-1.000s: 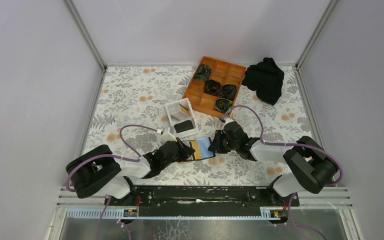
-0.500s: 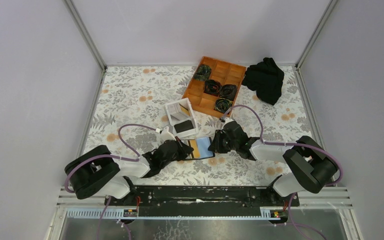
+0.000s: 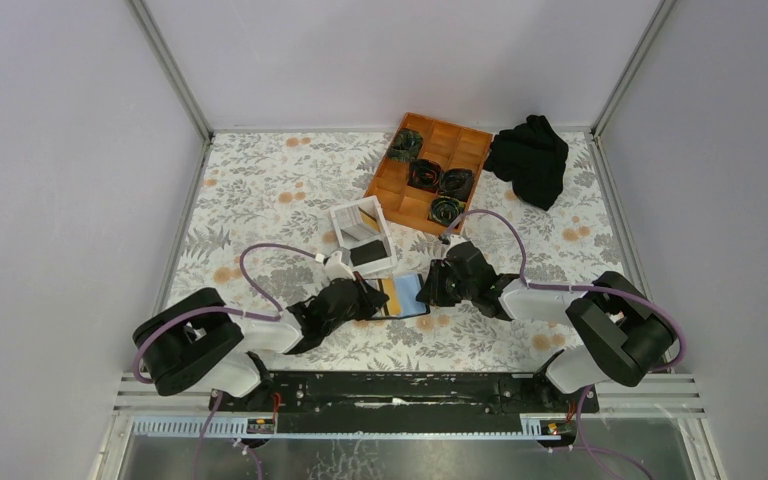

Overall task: Put the credit cards into the card holder
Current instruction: Insert the credit card into the card holder.

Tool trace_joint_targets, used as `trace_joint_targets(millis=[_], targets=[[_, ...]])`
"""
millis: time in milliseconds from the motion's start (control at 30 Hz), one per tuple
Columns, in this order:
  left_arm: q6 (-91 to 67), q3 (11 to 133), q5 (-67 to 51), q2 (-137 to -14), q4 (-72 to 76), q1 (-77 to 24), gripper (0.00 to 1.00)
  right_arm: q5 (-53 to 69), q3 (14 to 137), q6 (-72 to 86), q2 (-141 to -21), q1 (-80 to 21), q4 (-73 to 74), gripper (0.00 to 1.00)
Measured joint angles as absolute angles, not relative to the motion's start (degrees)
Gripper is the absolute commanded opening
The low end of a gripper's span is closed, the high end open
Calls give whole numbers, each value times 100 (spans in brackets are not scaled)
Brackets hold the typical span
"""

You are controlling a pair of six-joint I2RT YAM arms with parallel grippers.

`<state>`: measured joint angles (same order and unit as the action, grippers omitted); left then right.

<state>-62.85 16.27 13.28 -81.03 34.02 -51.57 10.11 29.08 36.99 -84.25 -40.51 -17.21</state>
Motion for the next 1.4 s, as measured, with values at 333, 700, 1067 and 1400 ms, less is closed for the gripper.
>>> trace_joint_targets(millis=[333,700,1067,1400], targets=[[-5979,1520,1321,-8103,3647,-5157,0,1013,2941,3682,-8449,-4051,-1697,21],[-5747,1345,1332,-8095,3970,-5162,0,1015,2971,3682,-8484,-4051,-1699,21],[-5312,1264,1656,-8152,4355,-5513,0,1017,3017,3684,-8543,-4051,-1704,22],[-5590,1013,2180,-8298,4762,-5828,0,1017,3026,3684,-8541,-4051,-1697,22]])
